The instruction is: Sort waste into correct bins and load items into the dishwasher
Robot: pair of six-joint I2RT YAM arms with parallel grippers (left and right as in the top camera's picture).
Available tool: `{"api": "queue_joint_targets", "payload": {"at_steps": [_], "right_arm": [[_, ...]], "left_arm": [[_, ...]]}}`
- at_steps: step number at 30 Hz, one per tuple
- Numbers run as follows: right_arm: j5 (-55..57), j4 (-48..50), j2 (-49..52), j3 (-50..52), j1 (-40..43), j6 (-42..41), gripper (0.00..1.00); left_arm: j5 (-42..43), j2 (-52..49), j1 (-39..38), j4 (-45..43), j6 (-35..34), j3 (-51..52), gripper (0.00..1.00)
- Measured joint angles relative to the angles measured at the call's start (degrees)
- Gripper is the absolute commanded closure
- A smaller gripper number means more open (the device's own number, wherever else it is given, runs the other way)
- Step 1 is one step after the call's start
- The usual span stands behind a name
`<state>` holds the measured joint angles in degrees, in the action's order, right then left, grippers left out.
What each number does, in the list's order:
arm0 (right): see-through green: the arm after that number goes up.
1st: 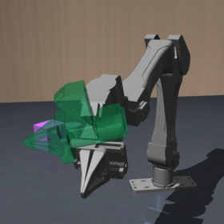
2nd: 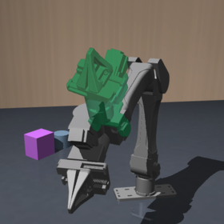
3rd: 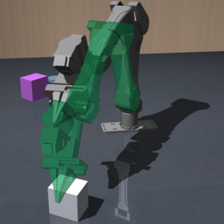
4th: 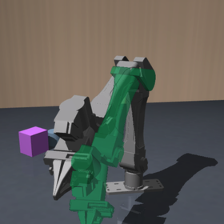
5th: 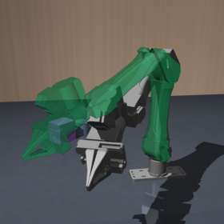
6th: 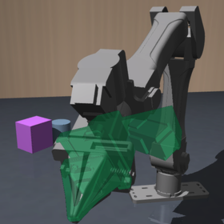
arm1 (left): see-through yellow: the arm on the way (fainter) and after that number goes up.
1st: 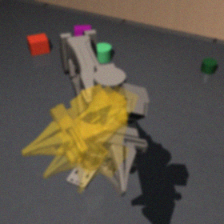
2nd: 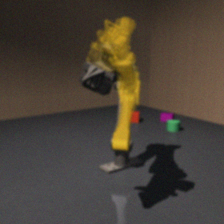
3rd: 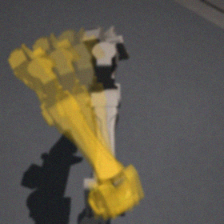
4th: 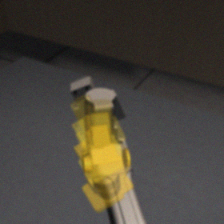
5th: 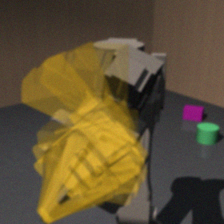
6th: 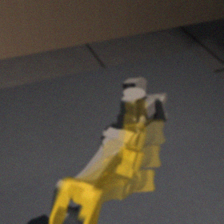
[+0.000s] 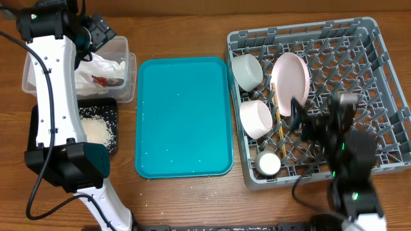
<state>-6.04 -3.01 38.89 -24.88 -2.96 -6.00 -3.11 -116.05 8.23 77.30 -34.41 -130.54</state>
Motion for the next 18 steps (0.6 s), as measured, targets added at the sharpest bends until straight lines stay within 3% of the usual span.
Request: {"api": "queue_joint_targets", "payload": {"at_steps": [3,7,18], "right_arm": [[-1.3,5.4,-11.6,14.2,1.5,0.0,0.00],[-1.4,6.3,-19.9,21.5,2.9,0.0,0.00],[-1.5,-1.0,-31.7,23.8,4.1,0.0,0.00]], "left_arm": [[0.0,0.0,0.0,0.0,0.0,0.0,0.00],[0.0,0.0,0.0,0.0,0.0,0.0,0.00],[0.0,0.0,0.0,0.0,0.0,0.0,0.00]]}}
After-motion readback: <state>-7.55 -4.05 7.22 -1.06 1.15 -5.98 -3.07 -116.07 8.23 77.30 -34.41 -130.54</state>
